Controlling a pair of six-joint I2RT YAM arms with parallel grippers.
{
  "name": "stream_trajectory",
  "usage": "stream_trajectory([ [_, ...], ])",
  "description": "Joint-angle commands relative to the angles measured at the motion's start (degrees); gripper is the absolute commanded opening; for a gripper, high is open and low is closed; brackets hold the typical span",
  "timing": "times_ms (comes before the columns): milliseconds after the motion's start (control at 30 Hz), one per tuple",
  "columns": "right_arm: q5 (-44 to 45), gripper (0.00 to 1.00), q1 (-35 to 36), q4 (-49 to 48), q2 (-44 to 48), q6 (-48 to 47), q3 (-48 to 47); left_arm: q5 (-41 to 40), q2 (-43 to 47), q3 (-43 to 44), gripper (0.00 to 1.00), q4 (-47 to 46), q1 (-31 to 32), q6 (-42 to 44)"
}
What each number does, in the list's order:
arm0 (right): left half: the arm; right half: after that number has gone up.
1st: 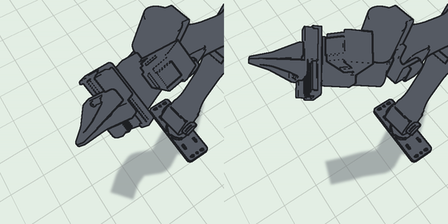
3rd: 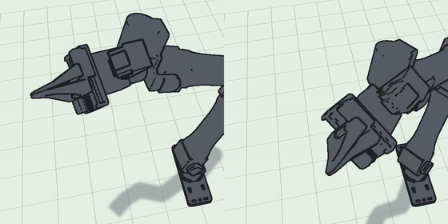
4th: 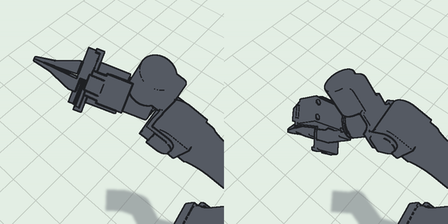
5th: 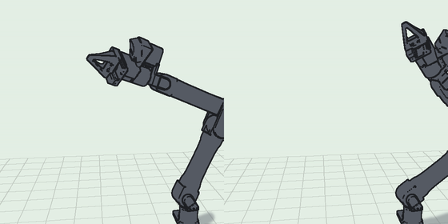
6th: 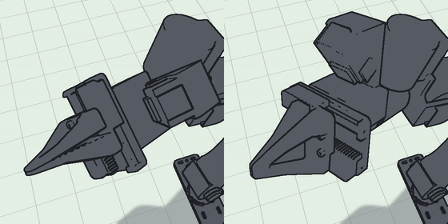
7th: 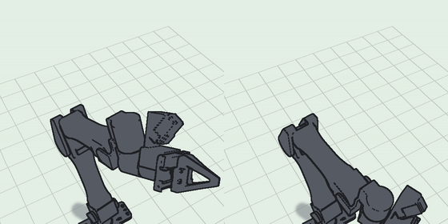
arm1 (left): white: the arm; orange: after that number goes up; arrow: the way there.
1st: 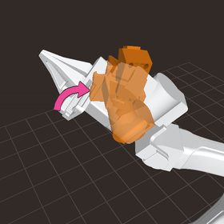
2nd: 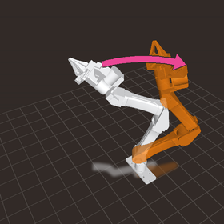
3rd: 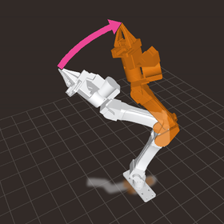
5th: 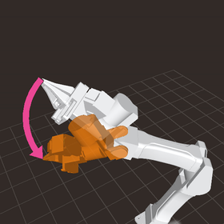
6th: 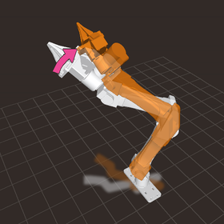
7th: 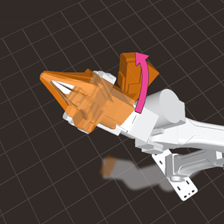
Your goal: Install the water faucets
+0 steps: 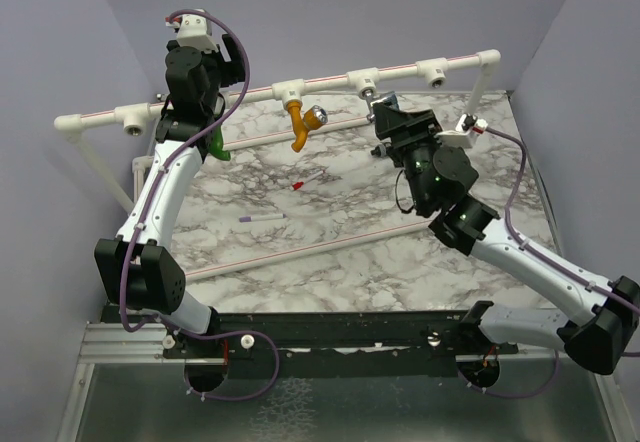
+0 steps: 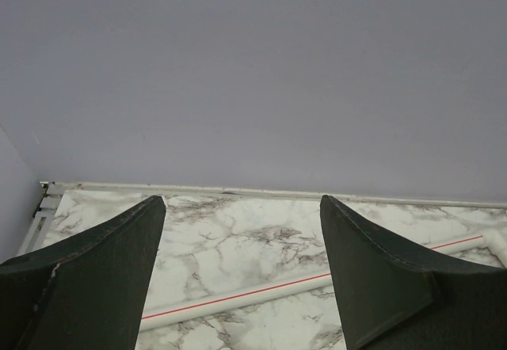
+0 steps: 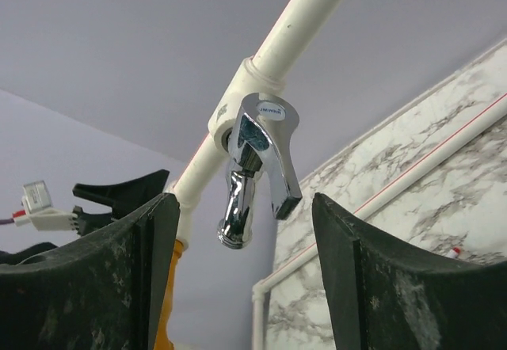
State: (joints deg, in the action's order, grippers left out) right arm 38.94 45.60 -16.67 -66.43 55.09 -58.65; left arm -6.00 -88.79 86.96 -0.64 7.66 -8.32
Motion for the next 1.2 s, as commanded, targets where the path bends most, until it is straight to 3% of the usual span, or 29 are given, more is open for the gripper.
stream_trajectory([
  [0,-2.72,0.72,0.23,-4.09,4.41,-12.53,4.07,0.11,-6.18,-5.66,0.80,14.75,-0.62,0.76],
  [100,-4.28,0.72,0.25,-7.10,6.71,-21.91,6.11,0.05,-6.27,-5.66,0.80,14.72,-0.55,0.76],
  [467,-13.78,0.81,0.23,-2.05,8.42,-57.86,2.31,-0.06,-6.38,-5.59,0.80,14.80,-0.61,0.85],
  [733,-24.50,0.83,0.26,7.01,9.71,-90.08,-0.65,-0.06,-6.39,-5.57,0.81,14.80,-0.63,0.93],
  [1000,-28.68,0.83,0.27,18.13,9.86,-118.16,-1.74,-0.15,-6.47,-5.58,0.80,14.80,-0.56,1.02],
  [1167,-25.92,0.83,0.26,18.56,7.72,-130.93,-2.01,-0.17,-6.53,-5.57,0.81,14.80,-0.58,1.02],
])
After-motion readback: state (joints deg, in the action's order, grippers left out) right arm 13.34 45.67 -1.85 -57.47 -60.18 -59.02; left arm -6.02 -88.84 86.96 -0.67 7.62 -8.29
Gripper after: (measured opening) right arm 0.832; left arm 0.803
